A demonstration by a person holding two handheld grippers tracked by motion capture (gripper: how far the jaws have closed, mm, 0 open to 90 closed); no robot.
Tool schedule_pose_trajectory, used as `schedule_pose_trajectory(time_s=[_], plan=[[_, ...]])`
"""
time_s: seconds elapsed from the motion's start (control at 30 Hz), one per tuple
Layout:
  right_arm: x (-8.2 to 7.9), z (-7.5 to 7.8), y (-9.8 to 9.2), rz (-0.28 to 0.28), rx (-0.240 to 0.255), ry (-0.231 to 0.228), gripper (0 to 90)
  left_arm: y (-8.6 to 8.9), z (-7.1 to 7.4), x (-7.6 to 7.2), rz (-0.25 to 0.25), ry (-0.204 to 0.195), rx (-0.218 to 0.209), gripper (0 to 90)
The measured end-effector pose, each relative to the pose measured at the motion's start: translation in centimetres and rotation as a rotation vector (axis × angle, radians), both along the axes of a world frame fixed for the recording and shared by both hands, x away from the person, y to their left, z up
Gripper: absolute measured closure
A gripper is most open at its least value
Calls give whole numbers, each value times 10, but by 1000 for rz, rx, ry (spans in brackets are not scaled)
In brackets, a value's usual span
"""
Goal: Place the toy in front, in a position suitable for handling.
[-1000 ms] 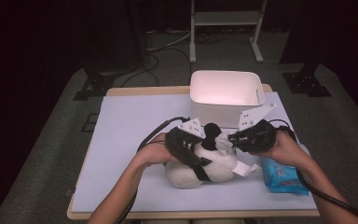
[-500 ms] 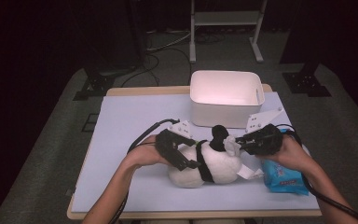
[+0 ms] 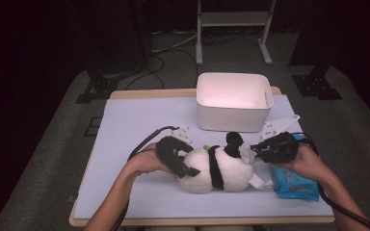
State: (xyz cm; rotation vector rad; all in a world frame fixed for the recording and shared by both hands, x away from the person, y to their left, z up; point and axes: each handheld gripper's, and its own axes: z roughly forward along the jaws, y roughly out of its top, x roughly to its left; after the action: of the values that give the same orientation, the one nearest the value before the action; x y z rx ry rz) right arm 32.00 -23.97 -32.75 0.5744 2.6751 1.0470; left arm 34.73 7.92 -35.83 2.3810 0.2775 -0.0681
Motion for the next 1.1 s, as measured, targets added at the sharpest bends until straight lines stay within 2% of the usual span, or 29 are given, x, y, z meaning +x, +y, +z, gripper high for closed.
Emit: schedule_pose_trajectory(time_s=[0.03,0.07,0.1,0.13,0.2,0.33,0.47,0.53,0.73,0.83,1.1], plan=[[0,0,0,-1,-3,-1,799,-1,-1,0,1,-1,-1,125],[0,-1,0,0,-3,-2,799,-2,-1,-1,5,-7,-8,168],[0,-2,0,-8,-6,-2,800,-2,-1,-2,5,-16,-14,281],[0,-2,0,-8,-6,-2,800,-2,1,-3,11,-29,-12,281],[2,-5,-3,-23,13,2,800,-3,3,-4,14,-47,-13,355],[4,-7,-3,-23,12,12,800,0,13,-4,12,-114,10,370],[8,-11,1,-25,27,25,800,5,22,-3,10,-147,38,376],[9,-11,5,-19,32,22,800,8,19,-3,5,-148,57,375],[10,-5,14,5,20,6,800,13,14,-4,3,-142,37,372],[9,2,18,22,36,-9,800,11,14,-6,-1,-145,29,372],[12,10,35,54,22,-30,800,10,14,-6,-12,-141,36,369]])
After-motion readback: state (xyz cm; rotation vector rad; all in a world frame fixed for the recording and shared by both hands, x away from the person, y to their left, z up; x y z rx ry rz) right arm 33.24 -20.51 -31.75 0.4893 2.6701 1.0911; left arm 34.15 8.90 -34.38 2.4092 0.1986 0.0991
